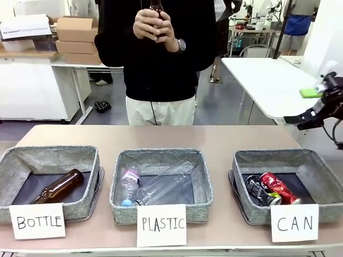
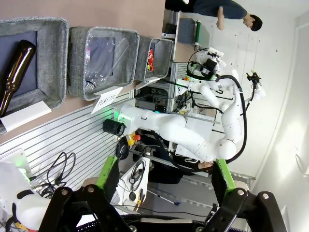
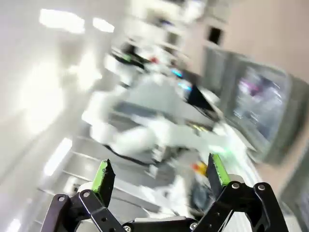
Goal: Sort the can waste into the basket.
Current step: Pick up the can waste from the table and place it in the right Fabric basket.
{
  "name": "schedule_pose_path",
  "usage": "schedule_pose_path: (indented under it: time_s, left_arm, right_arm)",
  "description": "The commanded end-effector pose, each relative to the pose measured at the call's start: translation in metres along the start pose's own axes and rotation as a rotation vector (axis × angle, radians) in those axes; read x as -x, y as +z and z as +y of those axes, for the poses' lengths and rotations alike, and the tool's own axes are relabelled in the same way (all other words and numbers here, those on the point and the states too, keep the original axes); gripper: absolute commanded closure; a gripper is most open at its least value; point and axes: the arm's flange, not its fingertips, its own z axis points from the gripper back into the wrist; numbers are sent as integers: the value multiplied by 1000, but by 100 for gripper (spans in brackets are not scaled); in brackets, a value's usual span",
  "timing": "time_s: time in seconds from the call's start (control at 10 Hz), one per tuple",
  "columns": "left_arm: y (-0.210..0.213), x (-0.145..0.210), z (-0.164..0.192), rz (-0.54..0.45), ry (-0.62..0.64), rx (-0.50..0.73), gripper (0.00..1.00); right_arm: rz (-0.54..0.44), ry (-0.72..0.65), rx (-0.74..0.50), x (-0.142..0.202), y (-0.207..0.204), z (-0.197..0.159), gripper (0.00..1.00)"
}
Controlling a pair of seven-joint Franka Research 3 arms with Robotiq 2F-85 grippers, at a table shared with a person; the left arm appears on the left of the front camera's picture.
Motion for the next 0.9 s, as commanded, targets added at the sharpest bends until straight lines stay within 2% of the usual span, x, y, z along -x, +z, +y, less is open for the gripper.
schedule_pose_path:
  time_s: [0.0,0.1,0.8]
  left_arm:
    - [0,2,-1,2,-1,-3,0]
    - [0,2,-1,2,-1,-3,0]
    - [0,2,-1,2,-1,-3,0]
  right_arm:
    - [-420,-66,-334,5,-15,-9,0]
    - [0,0,0,0,0,0,0]
    - [0,0,0,0,0,0,0]
